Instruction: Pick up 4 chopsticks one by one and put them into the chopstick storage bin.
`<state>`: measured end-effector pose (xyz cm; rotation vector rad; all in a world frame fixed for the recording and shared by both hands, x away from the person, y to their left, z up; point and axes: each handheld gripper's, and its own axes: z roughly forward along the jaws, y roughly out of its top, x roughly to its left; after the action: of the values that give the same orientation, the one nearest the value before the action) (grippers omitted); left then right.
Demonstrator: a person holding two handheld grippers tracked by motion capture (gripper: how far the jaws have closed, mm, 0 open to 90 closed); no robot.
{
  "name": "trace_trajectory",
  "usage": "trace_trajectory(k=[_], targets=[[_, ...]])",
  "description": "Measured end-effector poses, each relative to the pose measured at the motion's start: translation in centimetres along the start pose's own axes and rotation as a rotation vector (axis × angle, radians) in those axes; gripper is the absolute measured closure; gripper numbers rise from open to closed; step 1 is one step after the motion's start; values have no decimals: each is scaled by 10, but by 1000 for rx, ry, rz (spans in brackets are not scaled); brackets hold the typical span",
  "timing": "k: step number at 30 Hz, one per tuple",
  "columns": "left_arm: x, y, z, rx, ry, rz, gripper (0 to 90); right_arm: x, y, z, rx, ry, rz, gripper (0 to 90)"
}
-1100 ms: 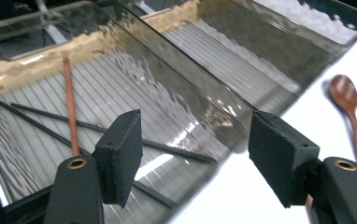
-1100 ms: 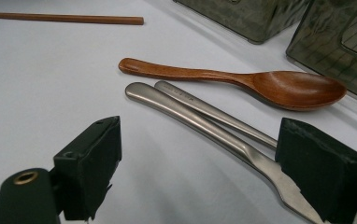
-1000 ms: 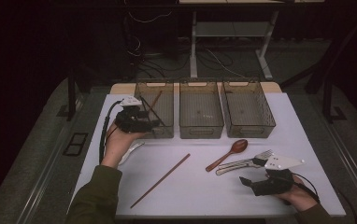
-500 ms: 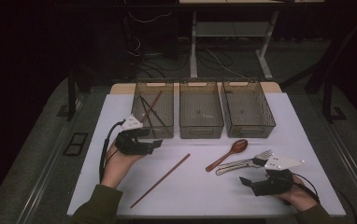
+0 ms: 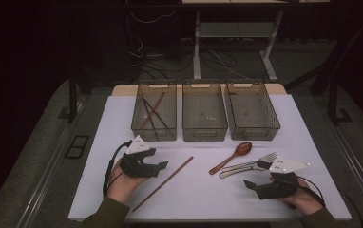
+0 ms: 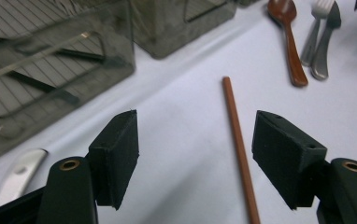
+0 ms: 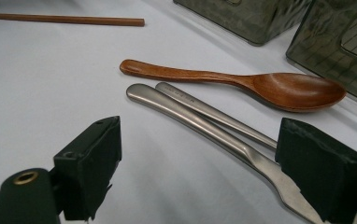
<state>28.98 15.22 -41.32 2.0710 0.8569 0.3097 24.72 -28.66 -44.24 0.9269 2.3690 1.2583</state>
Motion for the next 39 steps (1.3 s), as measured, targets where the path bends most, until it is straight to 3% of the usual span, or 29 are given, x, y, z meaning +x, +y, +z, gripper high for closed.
trace_trajectory(k=[8, 15, 17, 22, 28, 33, 39], targets=[[-11, -18, 1, 26, -34, -11, 364, 0, 0, 0, 0, -1, -1, 143], [-20, -25, 7, 55, -78, -10, 562, 1, 0, 0, 3, 0, -7, 143], [-21, -26, 10, 76, -78, 13, 614, 1, 1, 0, 3, 1, -9, 143], [-24, -25, 14, 91, -95, 9, 723, 2, 1, 1, 5, 4, -7, 143], [-27, -27, 21, 126, -95, 17, 762, 2, 1, 1, 3, 4, -8, 143], [-28, -27, 22, 154, -93, 50, 782, 2, 1, 1, 6, 4, -7, 143], [-28, -28, 22, 158, -86, 60, 818, 2, 1, 1, 3, 5, -7, 143]])
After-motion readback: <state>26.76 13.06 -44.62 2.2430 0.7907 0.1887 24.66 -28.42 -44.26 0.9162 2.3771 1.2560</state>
